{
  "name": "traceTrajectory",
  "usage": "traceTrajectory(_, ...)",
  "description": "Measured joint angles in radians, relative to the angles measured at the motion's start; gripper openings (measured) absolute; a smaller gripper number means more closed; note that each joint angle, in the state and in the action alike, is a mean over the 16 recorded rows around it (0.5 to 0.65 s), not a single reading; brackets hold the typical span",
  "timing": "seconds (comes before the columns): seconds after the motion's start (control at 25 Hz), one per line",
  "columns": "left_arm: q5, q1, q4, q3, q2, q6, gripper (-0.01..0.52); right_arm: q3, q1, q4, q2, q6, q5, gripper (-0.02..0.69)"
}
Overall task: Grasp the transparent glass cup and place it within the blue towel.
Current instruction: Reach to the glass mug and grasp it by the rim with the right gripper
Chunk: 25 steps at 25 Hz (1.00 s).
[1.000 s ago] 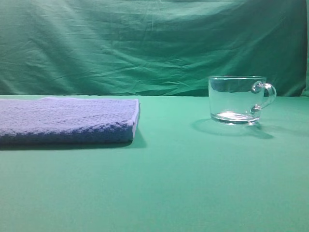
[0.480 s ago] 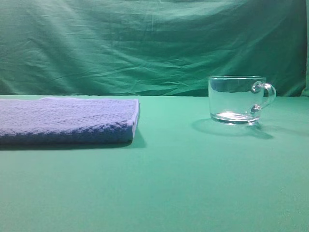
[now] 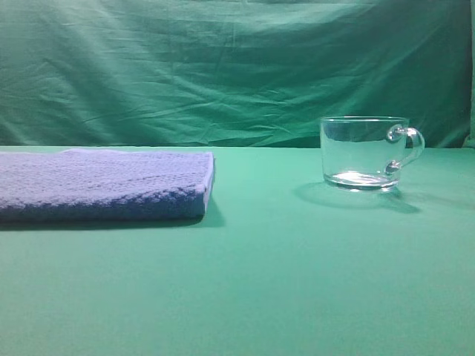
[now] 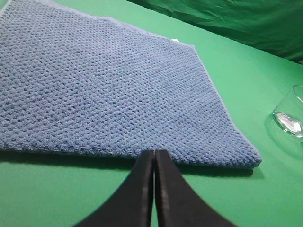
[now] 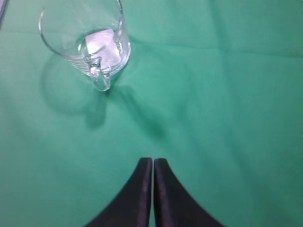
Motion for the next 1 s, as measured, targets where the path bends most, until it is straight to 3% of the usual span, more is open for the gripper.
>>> traceTrajectory(0.2,0.0,0.0,0.0,0.0,0.0,0.0,0.0,-0.084,0.063,-0.016,0.134,-0.022,0.026,0.097)
traceTrajectory(0.56,0.0,0.0,0.0,0.0,0.0,0.0,0.0,-0.163,0.116,-0.024,0.328,-0.052,0.004,0.451)
traceTrajectory(0.68,0.0,0.0,0.0,0.0,0.0,0.0,0.0,-0.183,0.122,-0.024,0.38,-0.061,-0.015,0.536)
traceTrajectory(0.84,0.0,0.0,0.0,0.0,0.0,0.0,0.0,-0.208,0.125,-0.024,0.443,-0.072,-0.044,0.556)
traceTrajectory(1.0,0.0,0.0,0.0,0.0,0.0,0.0,0.0,-0.228,0.126,-0.024,0.494,-0.074,-0.073,0.464)
